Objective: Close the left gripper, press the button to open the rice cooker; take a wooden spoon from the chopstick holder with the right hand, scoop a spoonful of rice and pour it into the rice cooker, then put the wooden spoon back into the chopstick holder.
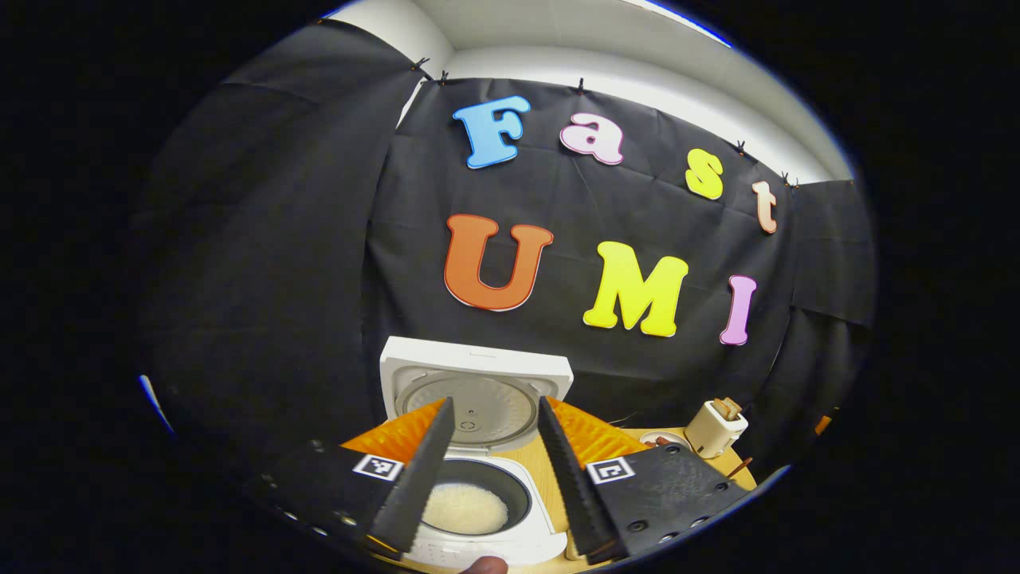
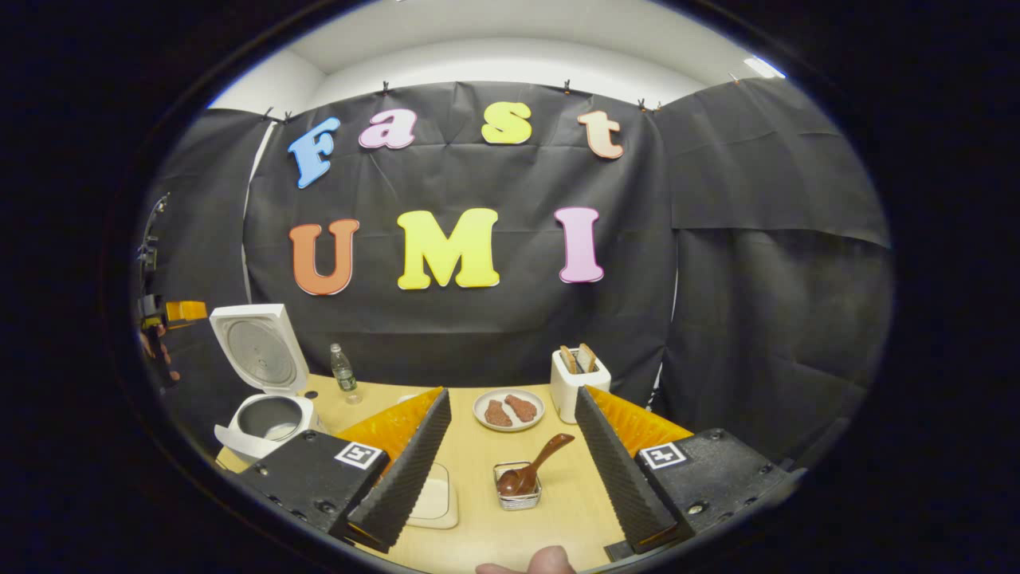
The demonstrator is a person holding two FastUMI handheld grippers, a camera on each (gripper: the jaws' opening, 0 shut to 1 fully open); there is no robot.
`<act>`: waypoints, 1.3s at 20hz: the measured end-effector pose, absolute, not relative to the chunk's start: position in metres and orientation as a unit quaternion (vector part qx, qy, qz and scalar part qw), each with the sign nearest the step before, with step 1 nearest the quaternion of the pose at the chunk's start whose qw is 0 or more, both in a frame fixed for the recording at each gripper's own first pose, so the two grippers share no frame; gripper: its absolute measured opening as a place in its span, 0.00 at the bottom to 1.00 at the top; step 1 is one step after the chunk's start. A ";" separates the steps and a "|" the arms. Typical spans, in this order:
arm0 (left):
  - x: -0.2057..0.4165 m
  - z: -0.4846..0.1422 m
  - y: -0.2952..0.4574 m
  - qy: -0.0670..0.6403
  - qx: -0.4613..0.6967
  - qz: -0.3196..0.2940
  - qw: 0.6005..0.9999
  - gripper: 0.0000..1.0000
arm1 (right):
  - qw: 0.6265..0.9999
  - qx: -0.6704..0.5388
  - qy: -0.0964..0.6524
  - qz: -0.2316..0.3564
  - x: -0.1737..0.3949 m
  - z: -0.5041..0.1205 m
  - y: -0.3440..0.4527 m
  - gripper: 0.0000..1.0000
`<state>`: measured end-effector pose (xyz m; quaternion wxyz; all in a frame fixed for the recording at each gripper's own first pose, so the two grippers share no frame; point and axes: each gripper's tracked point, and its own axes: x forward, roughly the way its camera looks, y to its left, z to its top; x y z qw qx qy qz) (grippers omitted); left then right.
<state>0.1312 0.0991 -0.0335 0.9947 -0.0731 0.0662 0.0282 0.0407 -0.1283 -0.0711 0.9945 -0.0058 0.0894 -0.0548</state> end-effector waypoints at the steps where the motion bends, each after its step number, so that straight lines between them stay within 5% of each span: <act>1: 0.125 -0.030 0.099 0.060 -0.067 0.031 0.995 0.65 | 0.994 -0.005 0.092 -0.055 0.040 -0.074 -0.130 1.00; 2: 0.120 -0.025 0.099 0.052 -0.063 0.035 0.996 0.92 | 0.994 -0.004 0.094 -0.054 0.040 -0.075 -0.131 1.00; 14: 0.068 -0.016 0.052 0.018 -0.043 0.050 0.998 0.94 | 0.990 0.013 0.132 -0.043 0.068 -0.126 -0.153 1.00; 26: 0.083 -0.017 0.016 0.043 -0.028 0.091 0.995 0.94 | 0.968 0.070 0.240 -0.012 0.168 -0.281 -0.198 1.00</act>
